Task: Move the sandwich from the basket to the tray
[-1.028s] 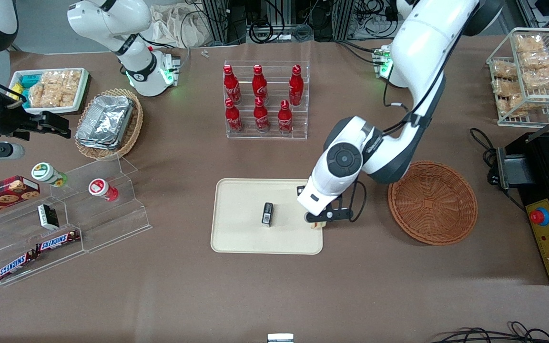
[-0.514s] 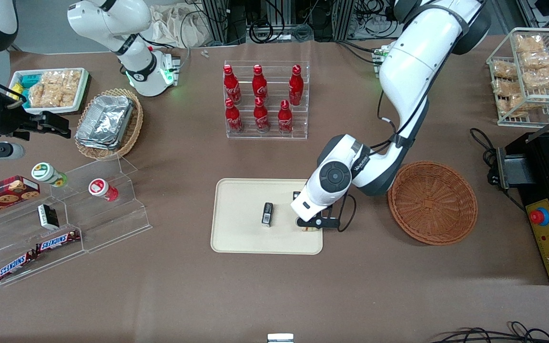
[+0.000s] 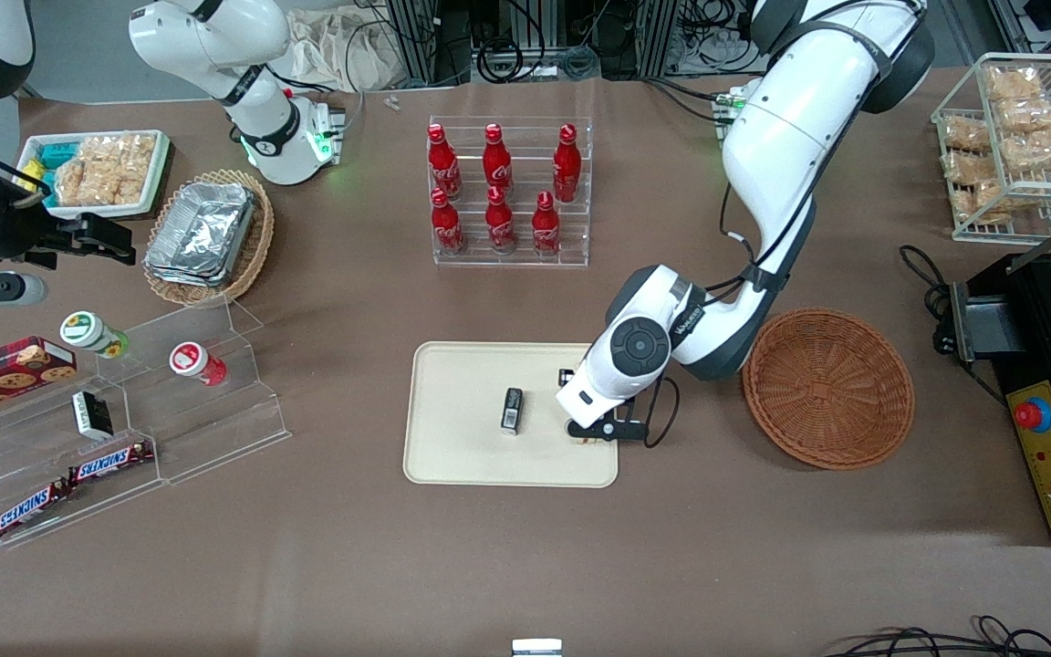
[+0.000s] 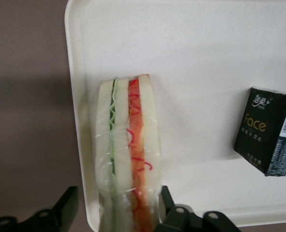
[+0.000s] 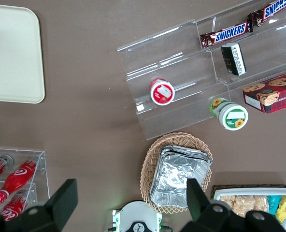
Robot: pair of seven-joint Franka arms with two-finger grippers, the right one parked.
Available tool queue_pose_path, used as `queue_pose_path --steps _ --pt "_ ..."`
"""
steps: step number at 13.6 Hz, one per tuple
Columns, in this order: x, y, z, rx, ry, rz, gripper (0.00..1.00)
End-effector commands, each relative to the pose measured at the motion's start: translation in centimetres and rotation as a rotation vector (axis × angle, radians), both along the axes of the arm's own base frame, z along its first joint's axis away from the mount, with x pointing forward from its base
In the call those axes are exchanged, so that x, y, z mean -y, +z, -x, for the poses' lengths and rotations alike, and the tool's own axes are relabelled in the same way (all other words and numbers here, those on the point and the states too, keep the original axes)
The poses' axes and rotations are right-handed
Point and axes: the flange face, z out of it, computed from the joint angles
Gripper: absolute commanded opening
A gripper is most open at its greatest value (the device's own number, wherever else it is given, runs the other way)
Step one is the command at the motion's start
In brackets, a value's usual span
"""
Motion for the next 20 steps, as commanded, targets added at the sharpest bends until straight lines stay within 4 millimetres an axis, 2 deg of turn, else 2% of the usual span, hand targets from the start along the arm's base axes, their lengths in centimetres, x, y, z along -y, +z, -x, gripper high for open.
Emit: queue_pose_path --steps 1,3,4,6,9,13,15,18,20 --pt "-0.6 1.1 -0.2 -0.057 0.026 -0.017 0.99" --pt "-5.1 2.0 -1.8 -0.132 0.077 -0.050 0.99" --pt "-6.5 2.8 -1.9 -0.175 0.089 -0.073 0.99" --pt "-7.6 5.5 -1.4 -0.221 0.070 -0.125 0.99" --pt "-13.2 7.3 -3.1 -0.268 0.141 -0.150 0.99" --pt "-15.1 11.8 -3.0 -0.259 0.139 -0.155 0.99" --pt "-18.1 13.8 -3.5 -0.265 0.150 -0.149 0.99" --pt "-21.1 18.4 -3.6 -0.223 0.085 -0.120 0.99" --pt "-24.0 21.8 -3.6 -0.190 0.083 -0.121 0.99"
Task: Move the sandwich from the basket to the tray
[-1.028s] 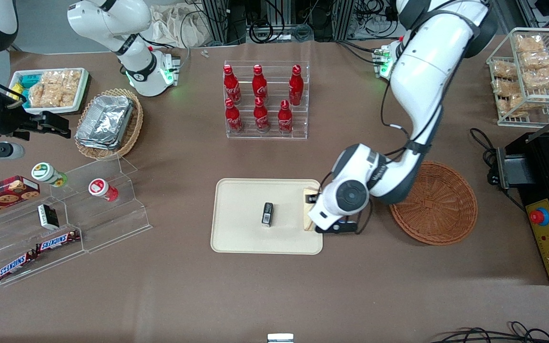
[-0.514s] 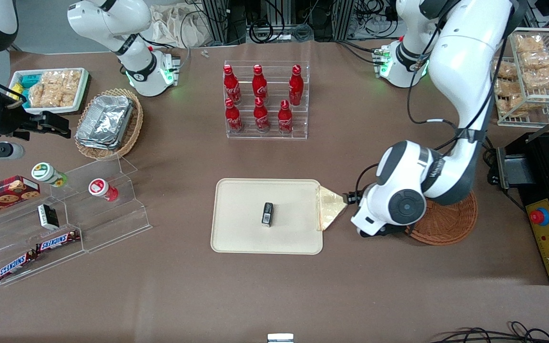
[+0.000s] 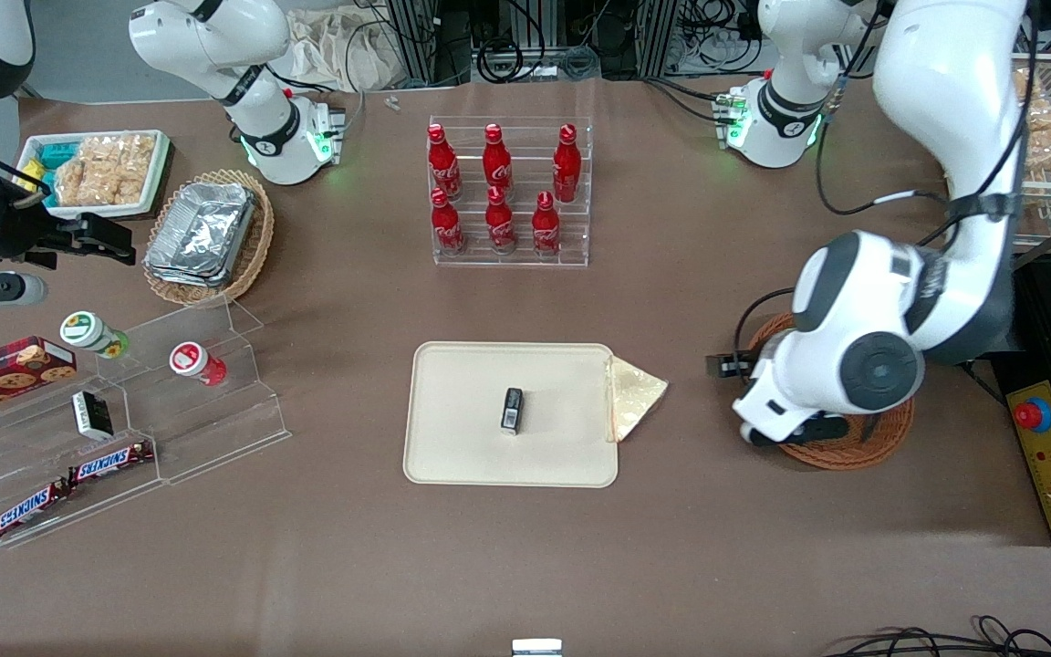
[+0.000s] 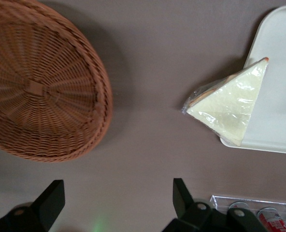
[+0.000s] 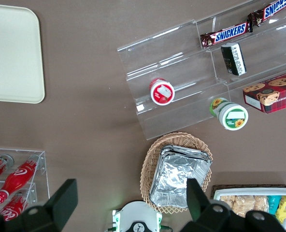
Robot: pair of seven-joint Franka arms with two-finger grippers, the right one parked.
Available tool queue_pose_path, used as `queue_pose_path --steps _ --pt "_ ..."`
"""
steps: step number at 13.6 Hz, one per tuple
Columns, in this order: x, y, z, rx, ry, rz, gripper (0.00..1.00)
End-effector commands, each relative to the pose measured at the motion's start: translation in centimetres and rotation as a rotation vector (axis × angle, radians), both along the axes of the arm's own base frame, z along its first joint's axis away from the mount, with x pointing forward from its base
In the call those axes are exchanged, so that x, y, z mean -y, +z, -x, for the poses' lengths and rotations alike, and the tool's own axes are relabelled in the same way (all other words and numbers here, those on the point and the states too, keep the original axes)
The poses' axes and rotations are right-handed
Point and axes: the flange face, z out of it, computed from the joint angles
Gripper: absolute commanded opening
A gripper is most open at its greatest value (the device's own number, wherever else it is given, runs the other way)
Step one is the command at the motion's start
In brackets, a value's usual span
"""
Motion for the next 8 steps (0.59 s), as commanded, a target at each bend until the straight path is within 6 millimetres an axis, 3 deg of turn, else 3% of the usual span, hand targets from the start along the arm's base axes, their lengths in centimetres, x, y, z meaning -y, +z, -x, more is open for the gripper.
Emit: queue_pose_path --steps 1,6,8 --pt "-3.8 5.3 0.7 0.046 -0.026 0.010 0.99" --pt "-11.3 12.6 1.7 0.141 -0.006 0.011 0.99" --pt "-13.3 13.2 1.8 0.139 0.025 0.007 0.99"
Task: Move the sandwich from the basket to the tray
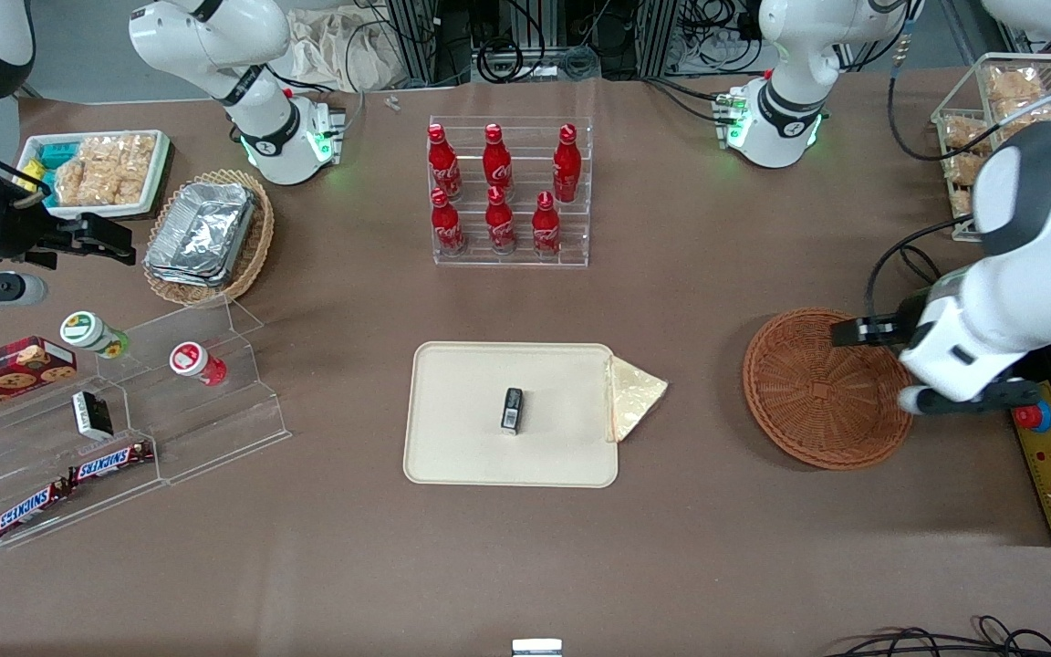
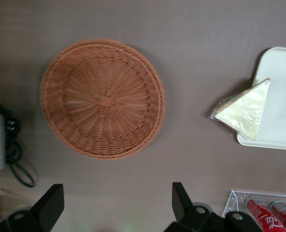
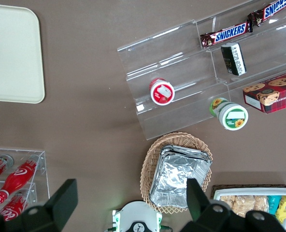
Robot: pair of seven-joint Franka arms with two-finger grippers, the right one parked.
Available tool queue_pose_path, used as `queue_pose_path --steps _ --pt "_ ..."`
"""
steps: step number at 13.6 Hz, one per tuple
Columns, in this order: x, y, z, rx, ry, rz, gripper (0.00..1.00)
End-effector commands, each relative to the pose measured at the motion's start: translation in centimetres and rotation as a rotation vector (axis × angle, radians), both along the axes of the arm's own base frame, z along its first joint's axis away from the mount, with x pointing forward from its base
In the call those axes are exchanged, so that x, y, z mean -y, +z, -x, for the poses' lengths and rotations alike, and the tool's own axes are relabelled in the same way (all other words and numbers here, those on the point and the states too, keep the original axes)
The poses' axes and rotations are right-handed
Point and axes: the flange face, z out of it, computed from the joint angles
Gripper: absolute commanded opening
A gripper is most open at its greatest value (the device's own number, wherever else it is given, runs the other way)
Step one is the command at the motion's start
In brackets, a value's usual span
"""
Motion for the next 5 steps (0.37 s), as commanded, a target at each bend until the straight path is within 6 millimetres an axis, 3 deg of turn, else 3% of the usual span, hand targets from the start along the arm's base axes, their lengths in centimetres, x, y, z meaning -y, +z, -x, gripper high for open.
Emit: queue_pose_path --steps 1,5 --pt "-2.9 0.8 0.6 -0.008 0.033 -0.005 0.99" --pt "-3.6 3.1 0.7 0.018 0.010 -0.045 0.99"
